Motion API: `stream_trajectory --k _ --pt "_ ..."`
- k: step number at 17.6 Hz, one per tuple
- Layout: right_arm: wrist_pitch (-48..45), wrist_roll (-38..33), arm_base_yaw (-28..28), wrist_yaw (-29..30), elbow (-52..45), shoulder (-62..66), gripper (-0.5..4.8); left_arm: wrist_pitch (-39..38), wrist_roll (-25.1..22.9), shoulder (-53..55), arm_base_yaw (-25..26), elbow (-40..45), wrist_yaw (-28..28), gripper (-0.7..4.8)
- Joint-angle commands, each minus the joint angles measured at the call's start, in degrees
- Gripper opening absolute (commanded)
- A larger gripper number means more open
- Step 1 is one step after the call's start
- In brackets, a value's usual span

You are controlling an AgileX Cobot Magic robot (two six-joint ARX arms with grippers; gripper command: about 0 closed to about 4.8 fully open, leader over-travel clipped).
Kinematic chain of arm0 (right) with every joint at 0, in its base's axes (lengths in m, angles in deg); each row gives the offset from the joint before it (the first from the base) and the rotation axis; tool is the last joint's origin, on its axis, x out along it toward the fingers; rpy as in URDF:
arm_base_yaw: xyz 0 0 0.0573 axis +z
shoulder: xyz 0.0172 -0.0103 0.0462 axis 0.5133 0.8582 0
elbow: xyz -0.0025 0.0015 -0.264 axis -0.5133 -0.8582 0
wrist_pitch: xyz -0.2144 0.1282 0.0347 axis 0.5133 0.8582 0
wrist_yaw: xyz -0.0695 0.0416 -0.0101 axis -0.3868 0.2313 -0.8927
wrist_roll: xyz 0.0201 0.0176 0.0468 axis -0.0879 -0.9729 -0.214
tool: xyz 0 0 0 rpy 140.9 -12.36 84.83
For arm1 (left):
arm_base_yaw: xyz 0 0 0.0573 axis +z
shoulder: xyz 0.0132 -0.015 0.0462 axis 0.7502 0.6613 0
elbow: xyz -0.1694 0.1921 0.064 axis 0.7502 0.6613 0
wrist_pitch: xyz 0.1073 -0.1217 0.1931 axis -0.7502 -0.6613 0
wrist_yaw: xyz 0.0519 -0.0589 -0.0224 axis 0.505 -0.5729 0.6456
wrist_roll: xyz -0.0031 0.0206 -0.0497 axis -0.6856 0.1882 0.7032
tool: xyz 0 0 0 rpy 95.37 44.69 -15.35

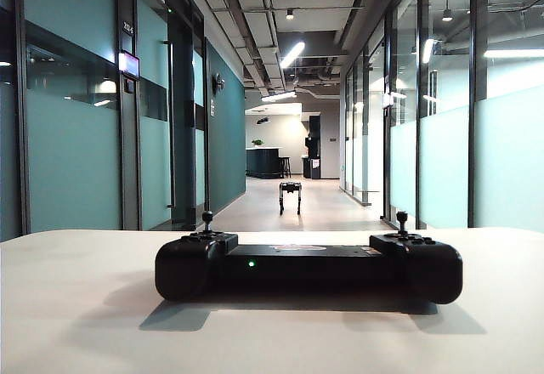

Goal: Push the left joystick on the remote control sitting on the white table forward to make the robot dog walk in a straight line until it approaches the door.

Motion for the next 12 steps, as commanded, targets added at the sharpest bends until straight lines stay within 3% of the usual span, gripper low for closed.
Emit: stream_trajectory --k 1,5,12 --pt "-3.3 0.2 -4.0 0.6 -7.3 -10.0 -0.05 0.5 -0.2 0.0 0.0 -0.2 0.0 -0.05" --pt "-3.3 0.1 -5.6 0.3 -14.2 -22.5 -0.05 0.5 -0.2 0.0 0.0 -0.2 0.0 -0.05" --pt "-11.5 -3.5 -5.7 -0.1 -20.5 -22.5 -0.05 0.5 -0.2 0.0 0.0 -0.2 0.0 -0.05"
